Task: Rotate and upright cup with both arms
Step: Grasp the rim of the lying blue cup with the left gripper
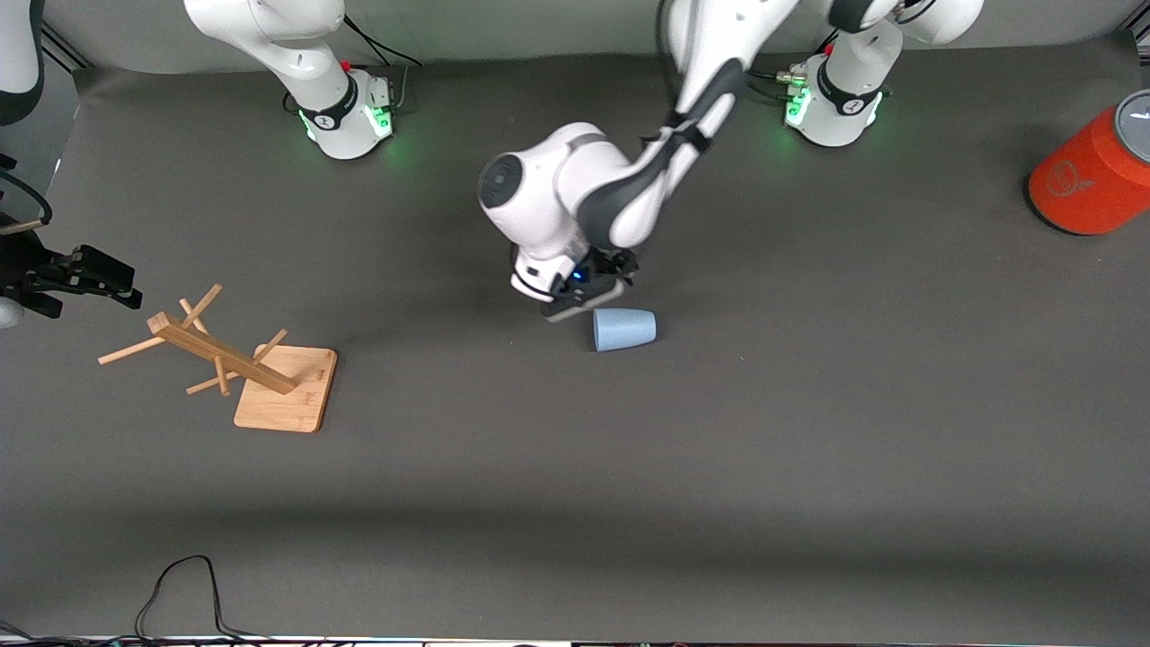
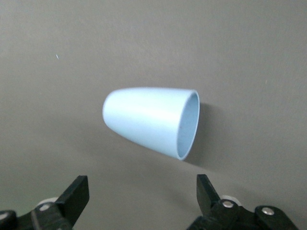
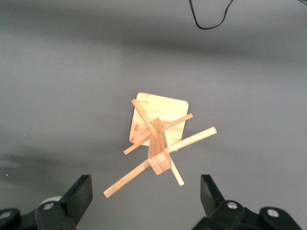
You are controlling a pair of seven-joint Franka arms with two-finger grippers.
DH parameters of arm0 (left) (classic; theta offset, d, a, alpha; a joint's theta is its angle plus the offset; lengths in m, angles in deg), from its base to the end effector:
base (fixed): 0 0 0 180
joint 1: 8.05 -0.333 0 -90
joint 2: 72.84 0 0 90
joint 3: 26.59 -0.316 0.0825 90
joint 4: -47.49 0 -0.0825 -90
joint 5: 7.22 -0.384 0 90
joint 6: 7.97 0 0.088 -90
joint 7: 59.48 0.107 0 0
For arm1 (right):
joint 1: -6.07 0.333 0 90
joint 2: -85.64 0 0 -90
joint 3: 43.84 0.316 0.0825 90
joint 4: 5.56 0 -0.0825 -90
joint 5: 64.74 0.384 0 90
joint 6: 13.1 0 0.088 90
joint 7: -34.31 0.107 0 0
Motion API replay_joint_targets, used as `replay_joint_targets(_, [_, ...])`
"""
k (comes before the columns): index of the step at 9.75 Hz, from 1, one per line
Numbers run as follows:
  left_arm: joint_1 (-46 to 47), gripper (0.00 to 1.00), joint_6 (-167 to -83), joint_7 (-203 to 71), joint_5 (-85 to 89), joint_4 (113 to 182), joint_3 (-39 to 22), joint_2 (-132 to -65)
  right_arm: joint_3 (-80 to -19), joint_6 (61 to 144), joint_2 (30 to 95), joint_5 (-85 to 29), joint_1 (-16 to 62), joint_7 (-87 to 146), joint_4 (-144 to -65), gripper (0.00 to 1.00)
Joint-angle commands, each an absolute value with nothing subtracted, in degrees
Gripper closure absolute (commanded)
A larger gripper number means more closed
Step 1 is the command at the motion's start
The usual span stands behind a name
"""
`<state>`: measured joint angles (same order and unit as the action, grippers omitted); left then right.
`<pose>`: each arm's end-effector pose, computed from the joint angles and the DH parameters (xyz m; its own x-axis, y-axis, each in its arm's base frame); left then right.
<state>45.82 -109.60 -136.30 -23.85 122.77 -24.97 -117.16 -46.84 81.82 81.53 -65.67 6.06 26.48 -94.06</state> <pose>0.4244 -0.5659 0.2574 0.9590 0.2393 0.1521 0.2792 -0.8908 -0.3586 0.5837 -0.0312 0.6039 0.9956 0.0857 0.0373 0.0848 -0.9961 0.0253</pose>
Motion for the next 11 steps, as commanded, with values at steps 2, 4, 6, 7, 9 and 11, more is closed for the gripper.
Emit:
replay_joint_targets(2, [46.9,0.0,-107.1,-139.5,-27.3,118.4,-26.2,-122.1,-47.1,83.0,83.3,-66.7,6.5,25.9,-96.5,0.0])
replay_joint_targets(4, [46.8,0.03,-106.9,-139.6,-28.3,118.4,-26.4,-122.8,-47.2,82.4,83.2,-66.5,6.5,26.7,-96.4,0.0])
replay_joint_targets(6, [46.6,0.79,-105.3,-139.5,-28.4,118.2,-26.5,-122.8,-47.2,82.3,83.2,-66.3,6.5,28.5,-96.4,0.0])
replay_joint_targets(7, [46.6,1.0,-104.4,-139.5,-28.5,118.0,-26.5,-122.8,-47.2,82.3,83.2,-66.0,6.5,29.8,-96.4,0.0])
replay_joint_targets(9, [46.4,1.0,-104.4,-139.8,-29.3,117.9,-26.7,-122.7,-47.0,81.5,82.7,-66.1,6.6,30.5,-95.9,0.0])
replay_joint_targets(11, [46.3,1.0,-102.4,-138.9,-29.2,116.4,-26.5,-121.9,-47.1,81.5,82.4,-66.1,6.4,30.5,-95.3,0.0])
